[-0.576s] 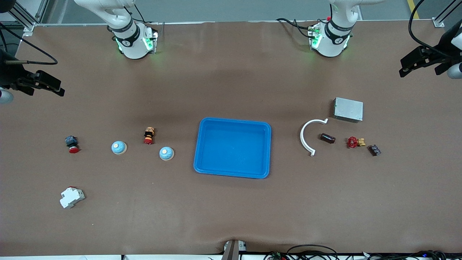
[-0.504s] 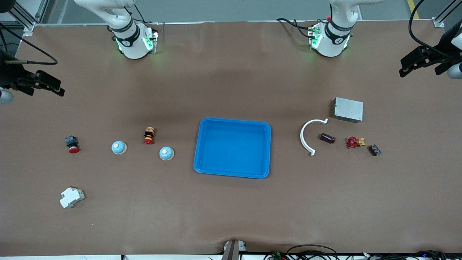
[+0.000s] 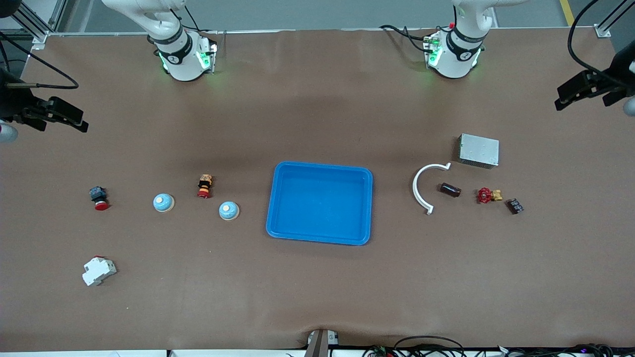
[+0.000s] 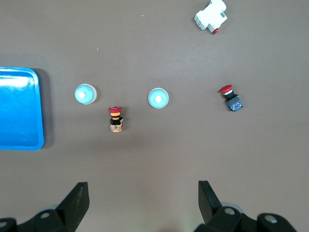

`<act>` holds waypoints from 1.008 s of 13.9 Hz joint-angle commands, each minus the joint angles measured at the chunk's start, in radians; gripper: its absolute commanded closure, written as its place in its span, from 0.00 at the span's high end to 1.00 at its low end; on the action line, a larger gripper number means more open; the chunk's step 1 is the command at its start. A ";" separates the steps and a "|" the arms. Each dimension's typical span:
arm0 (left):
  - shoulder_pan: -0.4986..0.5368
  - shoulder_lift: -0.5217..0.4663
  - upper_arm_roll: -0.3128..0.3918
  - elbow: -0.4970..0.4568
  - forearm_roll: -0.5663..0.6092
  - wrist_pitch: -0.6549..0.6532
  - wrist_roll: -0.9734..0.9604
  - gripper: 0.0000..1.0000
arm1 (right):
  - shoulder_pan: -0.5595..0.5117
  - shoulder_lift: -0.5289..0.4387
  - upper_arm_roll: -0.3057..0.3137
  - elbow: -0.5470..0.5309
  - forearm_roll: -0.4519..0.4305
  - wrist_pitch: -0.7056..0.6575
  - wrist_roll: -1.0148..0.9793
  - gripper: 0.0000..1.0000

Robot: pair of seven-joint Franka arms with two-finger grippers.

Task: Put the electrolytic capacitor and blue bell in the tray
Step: 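Move both grippers out from the rest pose toward the objects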

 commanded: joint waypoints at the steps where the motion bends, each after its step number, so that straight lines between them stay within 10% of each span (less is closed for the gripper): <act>1: 0.019 0.058 0.006 -0.048 0.013 0.023 -0.001 1.00 | 0.001 0.016 0.003 0.027 -0.012 -0.016 0.008 1.00; 14: 0.169 0.237 0.007 -0.550 0.014 0.801 -0.024 0.97 | 0.096 0.119 0.006 0.034 0.003 0.000 0.015 1.00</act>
